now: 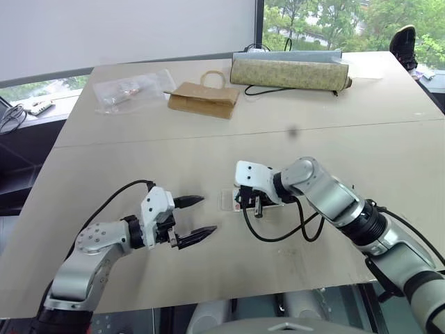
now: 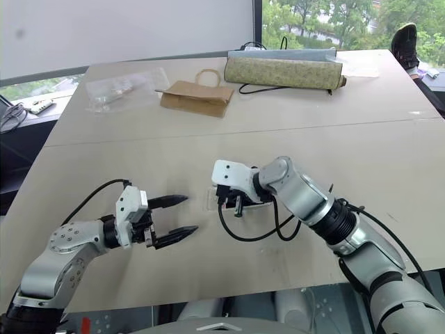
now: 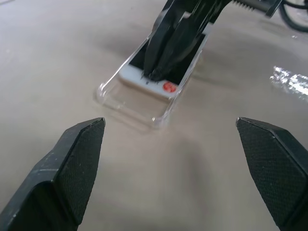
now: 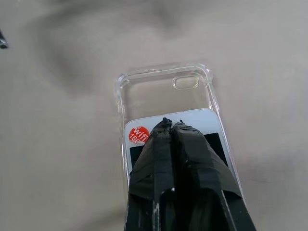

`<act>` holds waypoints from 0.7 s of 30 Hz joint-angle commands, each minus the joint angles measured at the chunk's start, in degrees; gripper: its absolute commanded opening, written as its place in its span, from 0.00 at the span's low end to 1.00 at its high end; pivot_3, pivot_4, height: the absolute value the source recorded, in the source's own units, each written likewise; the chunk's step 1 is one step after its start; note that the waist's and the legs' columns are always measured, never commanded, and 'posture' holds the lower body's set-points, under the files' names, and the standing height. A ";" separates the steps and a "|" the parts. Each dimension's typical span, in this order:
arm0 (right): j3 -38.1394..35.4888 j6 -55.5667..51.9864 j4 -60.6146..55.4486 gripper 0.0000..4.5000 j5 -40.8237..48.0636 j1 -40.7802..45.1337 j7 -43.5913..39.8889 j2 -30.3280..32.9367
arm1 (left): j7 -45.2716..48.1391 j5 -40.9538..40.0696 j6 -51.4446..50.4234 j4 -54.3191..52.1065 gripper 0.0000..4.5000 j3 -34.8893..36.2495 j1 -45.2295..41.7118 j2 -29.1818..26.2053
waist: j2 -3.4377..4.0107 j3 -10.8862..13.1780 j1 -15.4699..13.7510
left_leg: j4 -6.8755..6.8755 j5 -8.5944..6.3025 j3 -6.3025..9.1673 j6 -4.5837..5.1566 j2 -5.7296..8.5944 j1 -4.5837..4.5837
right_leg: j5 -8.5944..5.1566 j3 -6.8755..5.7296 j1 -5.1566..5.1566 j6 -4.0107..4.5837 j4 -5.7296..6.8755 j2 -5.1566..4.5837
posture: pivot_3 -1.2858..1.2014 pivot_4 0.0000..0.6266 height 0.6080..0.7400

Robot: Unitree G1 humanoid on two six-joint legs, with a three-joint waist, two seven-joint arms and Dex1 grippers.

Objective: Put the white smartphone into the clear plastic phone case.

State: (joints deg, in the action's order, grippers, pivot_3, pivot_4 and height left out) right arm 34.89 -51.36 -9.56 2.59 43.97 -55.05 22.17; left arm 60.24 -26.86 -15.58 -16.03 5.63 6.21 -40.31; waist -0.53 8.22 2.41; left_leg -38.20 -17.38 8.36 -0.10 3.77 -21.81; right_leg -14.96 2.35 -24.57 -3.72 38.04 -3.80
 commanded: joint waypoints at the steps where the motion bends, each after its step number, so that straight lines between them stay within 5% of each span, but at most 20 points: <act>1: -7.65 -1.90 -5.91 0.00 4.17 0.90 -0.38 1.22 | 0.46 1.60 2.49 2.22 1.00 -0.98 -2.48 0.22 | 0.00 0.00 -0.15 | 0.00 0.00 0.00 0.00 0.00 0.00 | 0.00 0.00 0.00 0.00 0.00 0.00 | 0.52 0.24 1.00; 2: -9.43 -2.88 -7.78 0.00 5.34 0.79 -0.53 2.03 | 0.46 1.75 2.76 3.12 1.00 -1.18 -3.30 0.49 | 0.00 0.00 -0.25 | -0.02 0.00 0.03 0.00 0.01 -0.03 | 0.00 -0.04 0.00 0.00 -0.01 -0.01 | 0.52 0.24 1.00; 5: -14.10 -6.50 -12.85 0.00 8.40 -0.17 -0.01 4.84 | 1.99 1.75 3.36 4.92 0.71 -2.24 -4.81 0.34 | 0.00 0.00 -0.19 | -0.02 0.00 0.04 0.00 0.02 -0.06 | 0.00 -0.05 0.00 0.00 -0.05 -0.02 | 0.52 0.24 1.00; 11: -20.43 -11.67 -20.23 0.00 11.31 -4.77 3.42 11.25 | 4.99 3.20 5.05 8.41 0.03 -4.45 -7.54 0.12 | 0.00 0.00 -0.04 | 0.02 0.00 0.02 0.00 0.00 -0.02 | 0.00 -0.02 -0.01 0.00 -0.02 -0.02 | 0.52 0.24 1.00; 21: -21.47 -11.19 -25.08 0.00 10.60 -14.50 9.24 20.22 | 4.92 9.20 7.41 16.71 0.01 -8.40 -14.01 0.55 | 0.00 0.00 -0.15 | -0.02 0.00 -0.01 0.01 0.02 -0.03 | 0.00 -0.01 -0.01 -0.01 0.00 -0.03 | 0.52 0.24 1.00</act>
State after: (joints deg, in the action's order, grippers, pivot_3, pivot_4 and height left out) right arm 13.19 -64.22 -32.92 13.96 28.99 -46.93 41.60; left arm 64.91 -18.60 -9.31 -0.25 -2.72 -7.18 -39.69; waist -0.53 8.21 2.25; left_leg -38.22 -17.39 8.31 -0.09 3.80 -21.82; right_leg -14.96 2.38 -24.57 -3.73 38.07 -3.83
